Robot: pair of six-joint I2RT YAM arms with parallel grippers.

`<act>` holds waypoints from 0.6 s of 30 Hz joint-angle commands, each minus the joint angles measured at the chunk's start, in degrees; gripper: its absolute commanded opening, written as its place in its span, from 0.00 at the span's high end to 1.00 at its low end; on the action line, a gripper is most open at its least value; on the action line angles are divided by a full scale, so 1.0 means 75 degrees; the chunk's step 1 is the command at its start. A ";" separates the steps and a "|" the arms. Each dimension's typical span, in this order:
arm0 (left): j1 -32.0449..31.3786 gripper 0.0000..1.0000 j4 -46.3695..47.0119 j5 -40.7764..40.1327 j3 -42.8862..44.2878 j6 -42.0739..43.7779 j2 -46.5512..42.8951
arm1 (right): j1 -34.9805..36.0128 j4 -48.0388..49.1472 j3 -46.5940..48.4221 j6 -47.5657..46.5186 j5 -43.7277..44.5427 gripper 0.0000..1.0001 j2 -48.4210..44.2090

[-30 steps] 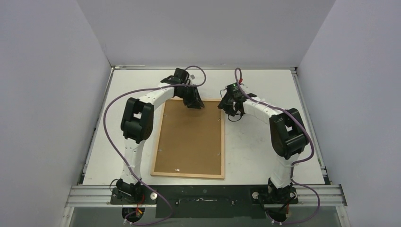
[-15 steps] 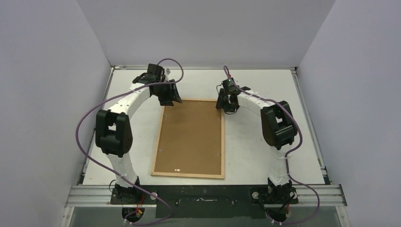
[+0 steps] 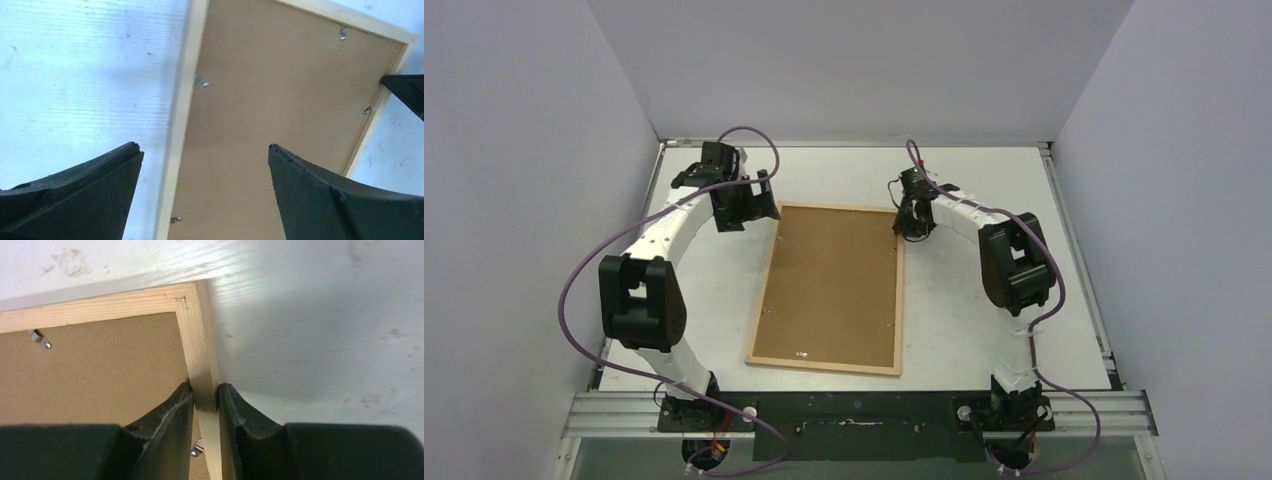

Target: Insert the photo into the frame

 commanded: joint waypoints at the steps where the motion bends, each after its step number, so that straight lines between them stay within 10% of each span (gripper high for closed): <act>1: 0.0275 0.03 0.0082 0.0184 -0.0180 0.0192 -0.0477 | -0.0627 0.0038 -0.0641 0.1280 0.1543 1.00 -0.0578; 12: 0.0274 0.23 0.0381 0.1482 -0.1669 -0.0643 -0.0688 | -0.1098 0.0365 -0.2036 0.2430 0.1944 1.00 -0.1367; 18: 0.0260 0.27 0.0413 0.1705 -0.2582 -0.0962 -0.0939 | -0.1087 0.0221 -0.2338 0.1588 0.1991 0.43 -0.2092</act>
